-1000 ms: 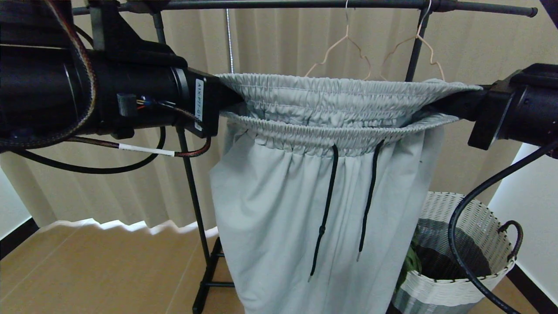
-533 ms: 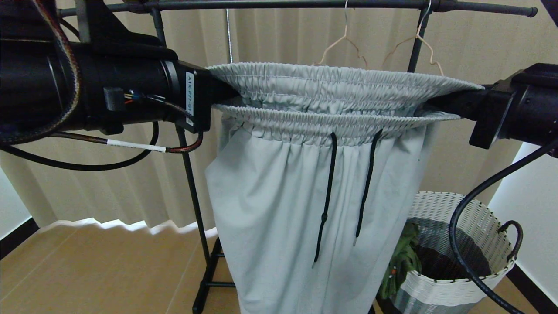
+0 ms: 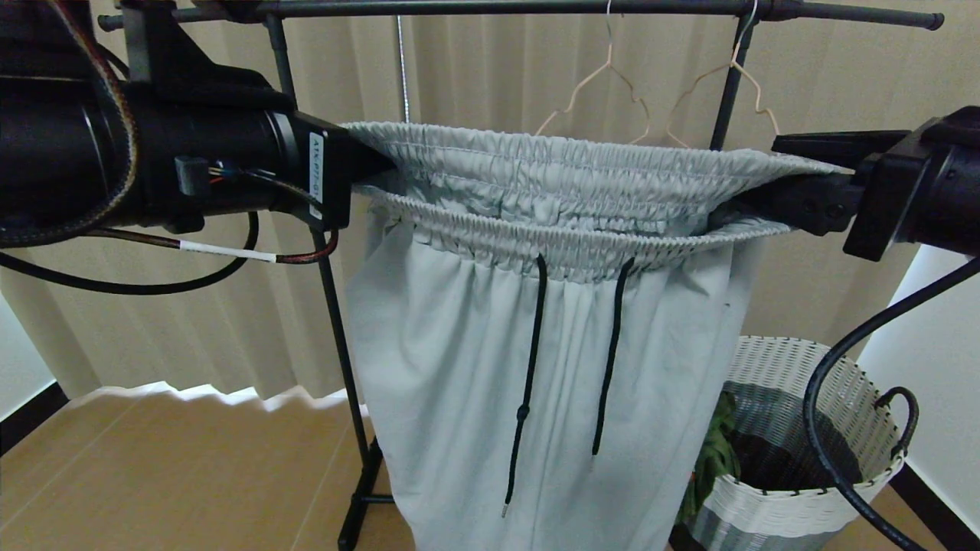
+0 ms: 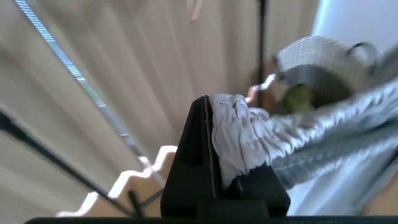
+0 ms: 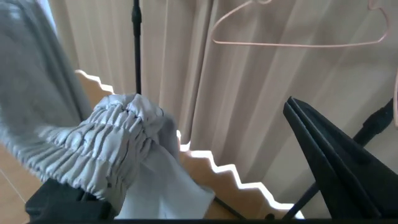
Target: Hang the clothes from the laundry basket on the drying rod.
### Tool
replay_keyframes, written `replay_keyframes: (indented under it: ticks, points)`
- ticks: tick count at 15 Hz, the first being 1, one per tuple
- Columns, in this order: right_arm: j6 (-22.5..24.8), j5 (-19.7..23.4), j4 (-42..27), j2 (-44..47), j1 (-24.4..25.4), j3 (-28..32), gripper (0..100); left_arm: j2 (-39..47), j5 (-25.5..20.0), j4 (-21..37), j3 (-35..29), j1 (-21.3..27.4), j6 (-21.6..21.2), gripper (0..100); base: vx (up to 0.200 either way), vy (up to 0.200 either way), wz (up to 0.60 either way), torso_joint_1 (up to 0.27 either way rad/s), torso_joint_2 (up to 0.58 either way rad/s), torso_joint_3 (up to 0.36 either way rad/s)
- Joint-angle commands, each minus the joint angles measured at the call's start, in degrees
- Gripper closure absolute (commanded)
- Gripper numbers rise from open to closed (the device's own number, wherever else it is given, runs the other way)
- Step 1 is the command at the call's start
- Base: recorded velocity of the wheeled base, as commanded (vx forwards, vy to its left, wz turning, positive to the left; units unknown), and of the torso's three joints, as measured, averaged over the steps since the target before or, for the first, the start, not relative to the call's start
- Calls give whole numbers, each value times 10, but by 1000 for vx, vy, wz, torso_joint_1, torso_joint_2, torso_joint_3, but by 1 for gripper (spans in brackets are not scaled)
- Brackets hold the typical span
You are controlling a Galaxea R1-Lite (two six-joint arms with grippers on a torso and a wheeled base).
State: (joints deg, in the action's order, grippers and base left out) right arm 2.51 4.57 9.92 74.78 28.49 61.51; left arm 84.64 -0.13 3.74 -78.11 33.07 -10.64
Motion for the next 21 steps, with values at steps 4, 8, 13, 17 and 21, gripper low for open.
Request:
replay_keyframes:
  ticks: [4, 8, 13, 17, 21]
  points:
    - [-2, 6, 1, -31, 1, -17, 0, 19, 0, -33, 24, -47, -9, 100, 0, 0, 0, 0, 0, 0]
    - [-2, 55, 1, -53, 1, -21, 0, 23, 0, -59, 40, -72, -25, 100, 0, 0, 0, 0, 0, 0]
    - [-2, 72, 1, -64, 1, -50, 0, 19, 1, -59, 44, -70, -29, 100, 0, 0, 0, 0, 0, 0]
    - [36, 51, -6, -81, -56, -93, 0, -25, 22, -58, 86, -74, -37, 100, 0, 0, 0, 0, 0, 0]
    - [85, 25, 3, -104, -137, -163, 0, -127, 18, -59, 190, -117, -61, 100, 0, 0, 0, 0, 0, 0]
